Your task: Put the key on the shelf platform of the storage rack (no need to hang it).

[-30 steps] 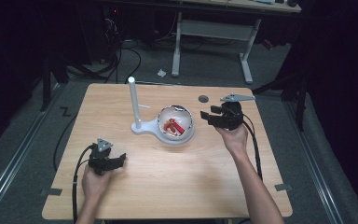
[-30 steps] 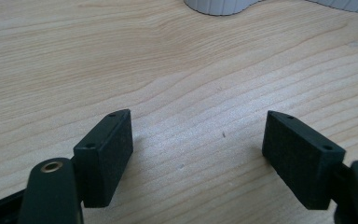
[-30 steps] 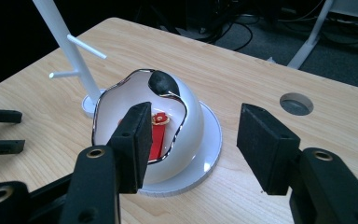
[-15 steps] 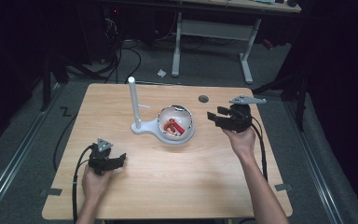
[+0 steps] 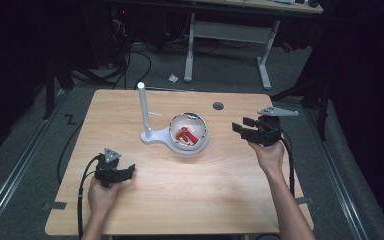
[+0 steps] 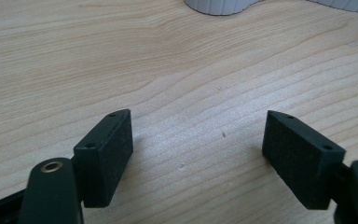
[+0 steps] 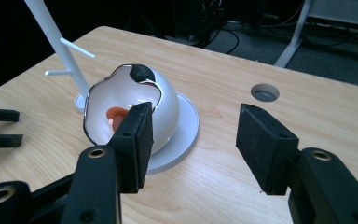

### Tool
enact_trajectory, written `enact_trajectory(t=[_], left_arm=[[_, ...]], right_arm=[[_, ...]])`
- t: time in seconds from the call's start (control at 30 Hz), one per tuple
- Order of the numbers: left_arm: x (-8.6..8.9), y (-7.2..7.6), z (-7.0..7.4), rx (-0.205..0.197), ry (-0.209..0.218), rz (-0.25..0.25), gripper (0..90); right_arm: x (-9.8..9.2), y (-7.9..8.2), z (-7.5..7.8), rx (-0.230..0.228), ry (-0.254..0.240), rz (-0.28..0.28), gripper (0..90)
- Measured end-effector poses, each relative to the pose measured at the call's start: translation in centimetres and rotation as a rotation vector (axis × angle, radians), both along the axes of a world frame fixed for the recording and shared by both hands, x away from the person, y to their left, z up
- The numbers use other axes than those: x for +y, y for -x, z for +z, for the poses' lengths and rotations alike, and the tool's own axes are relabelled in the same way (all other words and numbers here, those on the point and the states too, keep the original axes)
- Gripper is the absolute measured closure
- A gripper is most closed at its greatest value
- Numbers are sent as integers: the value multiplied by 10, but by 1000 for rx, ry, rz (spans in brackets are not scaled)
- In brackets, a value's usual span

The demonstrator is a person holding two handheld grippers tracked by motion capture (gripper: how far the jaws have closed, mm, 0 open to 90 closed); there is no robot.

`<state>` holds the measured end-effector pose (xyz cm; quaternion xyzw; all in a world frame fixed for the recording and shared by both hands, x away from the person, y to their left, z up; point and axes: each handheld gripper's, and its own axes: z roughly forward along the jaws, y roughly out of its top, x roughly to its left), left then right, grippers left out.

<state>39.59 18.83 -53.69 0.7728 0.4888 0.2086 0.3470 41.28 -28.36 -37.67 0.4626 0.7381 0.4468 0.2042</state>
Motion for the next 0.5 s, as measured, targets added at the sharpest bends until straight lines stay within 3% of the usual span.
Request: enact_trajectory(t=[0.13, 0.2, 0.37, 0.5], left_arm=[[0, 0, 0, 1, 0, 0, 249], [0, 0, 0, 1, 0, 0, 249], [0, 0, 0, 0, 0, 1, 250], [0, 0, 0, 0, 0, 1, 249]], right_arm=[[-9, 7, -3, 5, -22, -7, 463], [-10, 9, -3, 9, 1, -14, 463], [-15, 18, 3, -11, -11, -15, 461], [-22, 27, 5, -10, 21, -25, 460]])
